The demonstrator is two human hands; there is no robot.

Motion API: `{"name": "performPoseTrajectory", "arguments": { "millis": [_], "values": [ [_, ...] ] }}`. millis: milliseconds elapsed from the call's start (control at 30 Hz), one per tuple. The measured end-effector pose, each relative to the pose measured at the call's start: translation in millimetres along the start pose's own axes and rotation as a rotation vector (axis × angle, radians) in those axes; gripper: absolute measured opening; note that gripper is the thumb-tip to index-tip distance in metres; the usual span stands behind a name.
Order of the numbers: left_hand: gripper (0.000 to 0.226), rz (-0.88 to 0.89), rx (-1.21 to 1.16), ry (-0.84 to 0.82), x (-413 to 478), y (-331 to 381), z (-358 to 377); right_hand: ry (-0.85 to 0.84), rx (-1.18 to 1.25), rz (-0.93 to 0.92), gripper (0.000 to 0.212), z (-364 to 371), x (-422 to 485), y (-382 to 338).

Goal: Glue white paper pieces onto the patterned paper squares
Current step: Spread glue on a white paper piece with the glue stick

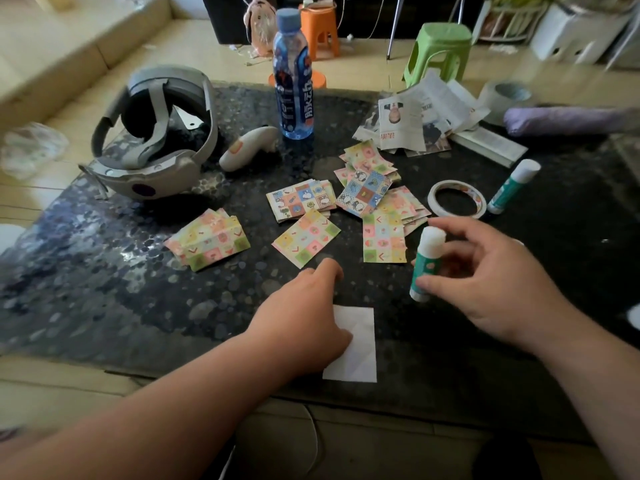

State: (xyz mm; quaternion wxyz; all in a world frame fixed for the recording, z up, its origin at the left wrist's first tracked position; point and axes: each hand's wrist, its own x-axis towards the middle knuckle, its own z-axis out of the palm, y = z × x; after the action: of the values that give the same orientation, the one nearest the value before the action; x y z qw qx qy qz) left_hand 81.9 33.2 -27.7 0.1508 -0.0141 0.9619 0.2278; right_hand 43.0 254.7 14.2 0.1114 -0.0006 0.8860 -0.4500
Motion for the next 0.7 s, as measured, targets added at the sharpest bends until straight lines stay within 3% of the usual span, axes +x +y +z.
{"name": "performPoseTrajectory", "arguments": {
  "millis": [67,500,700],
  "values": [
    [0.069,-0.004,-0.027,-0.01,0,2,0,0.014,-0.099,-0.045,0.078,6,-1,5],
    [0.069,-0.018,-0.196,-0.074,-7,12,2,-0.015,-0.178,-0.122,0.077,24,-2,24],
    [0.037,-0.159,-0.565,-0.119,0,9,-2,-0.03,-0.182,-0.107,0.073,23,-3,27]
  ]
}}
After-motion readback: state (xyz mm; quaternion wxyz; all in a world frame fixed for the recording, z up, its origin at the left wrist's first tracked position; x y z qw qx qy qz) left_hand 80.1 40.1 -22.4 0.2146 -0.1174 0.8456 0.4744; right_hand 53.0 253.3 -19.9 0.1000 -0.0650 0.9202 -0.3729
